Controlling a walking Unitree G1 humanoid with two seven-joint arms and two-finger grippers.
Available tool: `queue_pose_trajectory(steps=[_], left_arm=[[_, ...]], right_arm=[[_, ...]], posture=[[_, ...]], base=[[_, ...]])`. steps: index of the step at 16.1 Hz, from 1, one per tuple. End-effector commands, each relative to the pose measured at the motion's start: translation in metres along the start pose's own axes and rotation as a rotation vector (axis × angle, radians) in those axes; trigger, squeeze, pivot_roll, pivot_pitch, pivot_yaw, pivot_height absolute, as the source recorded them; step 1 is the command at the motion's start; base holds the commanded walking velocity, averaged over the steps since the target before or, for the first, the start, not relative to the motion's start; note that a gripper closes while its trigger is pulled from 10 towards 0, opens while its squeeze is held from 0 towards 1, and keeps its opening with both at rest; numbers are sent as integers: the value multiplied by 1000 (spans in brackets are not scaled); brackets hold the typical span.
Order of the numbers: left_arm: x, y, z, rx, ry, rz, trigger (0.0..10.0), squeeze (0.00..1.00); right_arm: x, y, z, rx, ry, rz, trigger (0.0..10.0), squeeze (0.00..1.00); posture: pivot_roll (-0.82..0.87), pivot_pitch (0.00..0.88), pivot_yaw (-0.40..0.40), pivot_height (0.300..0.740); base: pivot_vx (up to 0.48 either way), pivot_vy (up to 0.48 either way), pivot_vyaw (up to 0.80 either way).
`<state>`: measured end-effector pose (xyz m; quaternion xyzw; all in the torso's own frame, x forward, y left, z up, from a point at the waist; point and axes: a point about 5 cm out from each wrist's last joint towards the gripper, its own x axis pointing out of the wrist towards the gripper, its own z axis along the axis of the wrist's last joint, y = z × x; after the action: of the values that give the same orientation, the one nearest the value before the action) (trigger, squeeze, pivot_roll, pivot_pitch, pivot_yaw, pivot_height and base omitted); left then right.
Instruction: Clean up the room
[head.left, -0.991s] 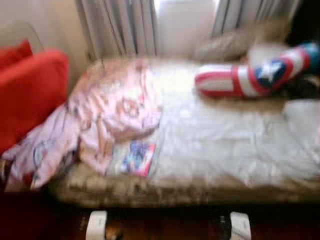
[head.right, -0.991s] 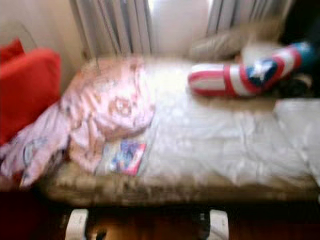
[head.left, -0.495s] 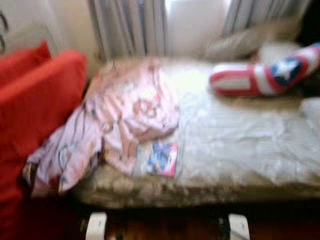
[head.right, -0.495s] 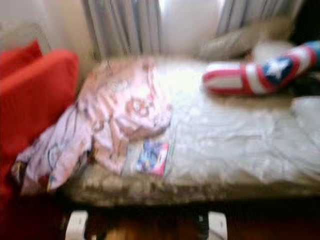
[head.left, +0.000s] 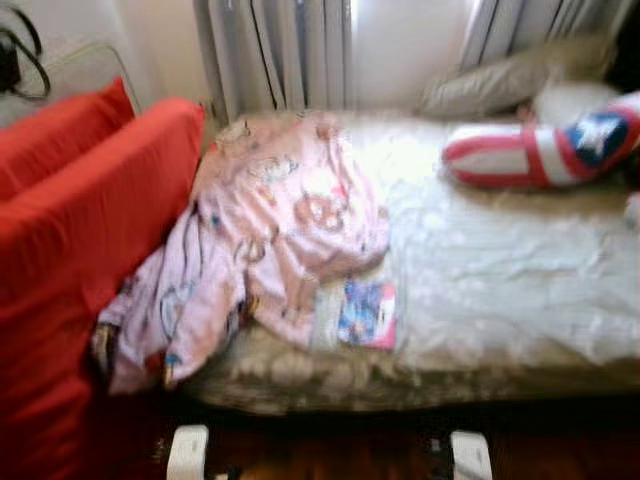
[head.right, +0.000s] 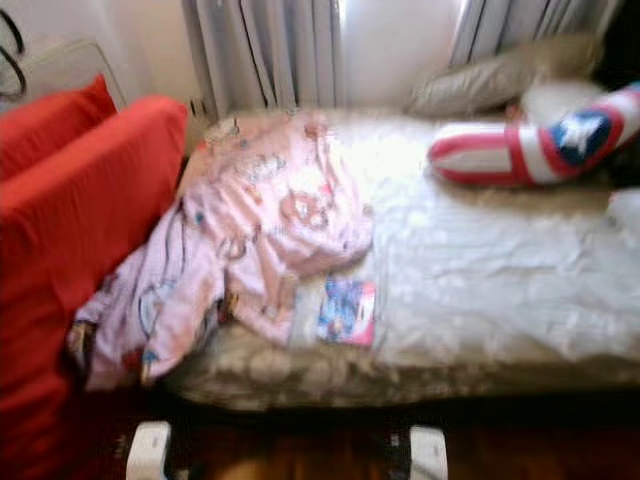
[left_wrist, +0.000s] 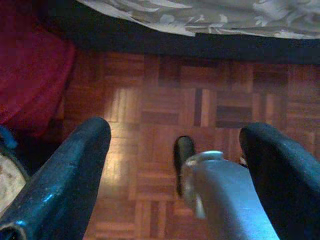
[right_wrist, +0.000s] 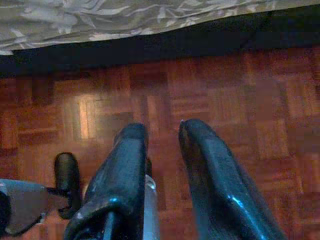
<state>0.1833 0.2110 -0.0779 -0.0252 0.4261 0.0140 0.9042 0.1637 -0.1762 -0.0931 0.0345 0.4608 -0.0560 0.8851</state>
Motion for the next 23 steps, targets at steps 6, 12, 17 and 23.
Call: queue_pose_trajectory(steps=[6,12,17,23], left_arm=[[0,4,2,-16,-2,14,10000,0],[0,4,4,-24,-7,19,10000,0],[0,5,5,-28,-8,20,10000,0],[0,6,5,-27,-9,22,10000,0]], right_arm=[[3,4,12,-6,-30,7,10000,0],[4,7,20,-40,-55,25,10000,0],[4,8,22,-23,-63,25,10000,0],[4,11,24,-46,-79,42,10000,0]], posture=[[44,0,-12,740],[47,0,-10,740],[51,2,-12,740],[52,10,-12,740]], base=[[0,0,0],[210,0,391],[257,0,231],[261,0,0]])
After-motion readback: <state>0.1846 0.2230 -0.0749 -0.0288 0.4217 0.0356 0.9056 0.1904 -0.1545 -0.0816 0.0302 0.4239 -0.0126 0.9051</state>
